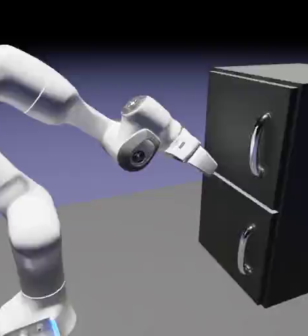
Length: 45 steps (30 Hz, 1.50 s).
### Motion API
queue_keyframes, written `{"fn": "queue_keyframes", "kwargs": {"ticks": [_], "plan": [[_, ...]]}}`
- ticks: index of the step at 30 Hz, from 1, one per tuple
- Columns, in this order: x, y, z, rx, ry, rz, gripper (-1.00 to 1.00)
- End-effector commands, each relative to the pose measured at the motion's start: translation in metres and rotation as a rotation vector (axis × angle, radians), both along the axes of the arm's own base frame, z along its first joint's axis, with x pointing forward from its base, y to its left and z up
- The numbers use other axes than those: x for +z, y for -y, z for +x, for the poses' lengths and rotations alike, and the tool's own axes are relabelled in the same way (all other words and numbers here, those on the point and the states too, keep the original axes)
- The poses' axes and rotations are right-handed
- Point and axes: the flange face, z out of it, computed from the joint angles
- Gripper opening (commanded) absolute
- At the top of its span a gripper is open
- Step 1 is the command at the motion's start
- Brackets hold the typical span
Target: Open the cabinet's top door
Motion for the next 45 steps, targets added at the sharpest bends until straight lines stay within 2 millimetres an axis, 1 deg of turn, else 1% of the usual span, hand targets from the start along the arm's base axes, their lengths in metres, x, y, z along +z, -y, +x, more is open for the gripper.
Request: {"fn": "queue_keyframes", "kwargs": {"ticks": [1, 7, 13, 19, 24, 30, 35, 40, 45], "plan": [[0.005, -0.002, 0.000, 0.005, 0.012, -0.004, 0.00], [0.036, -0.009, -0.005, 0.030, 0.084, -0.023, 0.00], [0.061, -0.011, -0.014, 0.047, 0.158, -0.039, 0.00], [0.081, -0.008, -0.023, 0.055, 0.235, -0.050, 0.00], [0.092, -0.001, -0.030, 0.056, 0.299, -0.055, 0.00], [0.100, 0.012, -0.038, 0.052, 0.376, -0.054, 0.00], [0.102, 0.025, -0.041, 0.045, 0.440, -0.049, 0.00], [0.098, 0.042, -0.043, 0.037, 0.502, -0.038, 0.00], [0.090, 0.059, -0.041, 0.029, 0.561, -0.023, 0.00]]}}
